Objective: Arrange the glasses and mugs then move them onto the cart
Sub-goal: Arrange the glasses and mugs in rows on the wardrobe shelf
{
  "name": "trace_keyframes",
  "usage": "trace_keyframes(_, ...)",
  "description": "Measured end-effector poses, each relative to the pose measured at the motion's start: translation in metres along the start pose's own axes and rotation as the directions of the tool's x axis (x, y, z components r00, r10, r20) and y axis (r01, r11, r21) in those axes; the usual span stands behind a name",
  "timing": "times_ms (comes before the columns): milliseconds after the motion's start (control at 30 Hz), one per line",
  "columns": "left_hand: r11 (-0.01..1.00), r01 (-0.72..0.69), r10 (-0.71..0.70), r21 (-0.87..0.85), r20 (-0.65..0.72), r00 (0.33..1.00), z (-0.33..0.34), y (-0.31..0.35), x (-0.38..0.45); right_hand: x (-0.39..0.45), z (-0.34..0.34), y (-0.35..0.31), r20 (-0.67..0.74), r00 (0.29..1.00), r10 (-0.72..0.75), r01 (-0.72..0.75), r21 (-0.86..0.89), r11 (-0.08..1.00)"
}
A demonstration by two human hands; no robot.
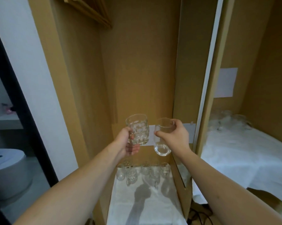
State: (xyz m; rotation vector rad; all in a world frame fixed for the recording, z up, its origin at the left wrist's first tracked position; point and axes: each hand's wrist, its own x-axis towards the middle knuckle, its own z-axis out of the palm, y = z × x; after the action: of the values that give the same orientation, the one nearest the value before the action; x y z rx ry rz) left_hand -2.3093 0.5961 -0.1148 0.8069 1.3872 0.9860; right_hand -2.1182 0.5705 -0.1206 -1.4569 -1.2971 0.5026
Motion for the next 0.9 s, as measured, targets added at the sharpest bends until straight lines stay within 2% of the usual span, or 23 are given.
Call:
trace_keyframes(133,0.999,-0.045,0.045,0.010,-0.009,0.999,0.043,-0.006,-0.033,-0.015,-0.057,0.007,-0.020,1.000,-0.015,0.015,0.020,1.000)
trace_keyframes(500,0.999,-0.024,0.022,0.028,0.064,0.998,0.187,-0.038,-0.138,-0.054,-0.236,0.060,-0.095,0.994,0.045,-0.042,0.031,0.999)
trace_keyframes(700,0.999,0.000,-0.005,0.049,0.103,0.995,0.240,-0.056,-0.167,-0.071,-0.290,0.086,-0.087,0.991,0.100,-0.097,0.034,0.995)
trace_keyframes(900,0.995,0.008,-0.021,0.097,0.128,0.992,0.272,-0.061,-0.169,-0.065,-0.313,0.109,-0.105,0.983,0.153,-0.149,0.048,0.988)
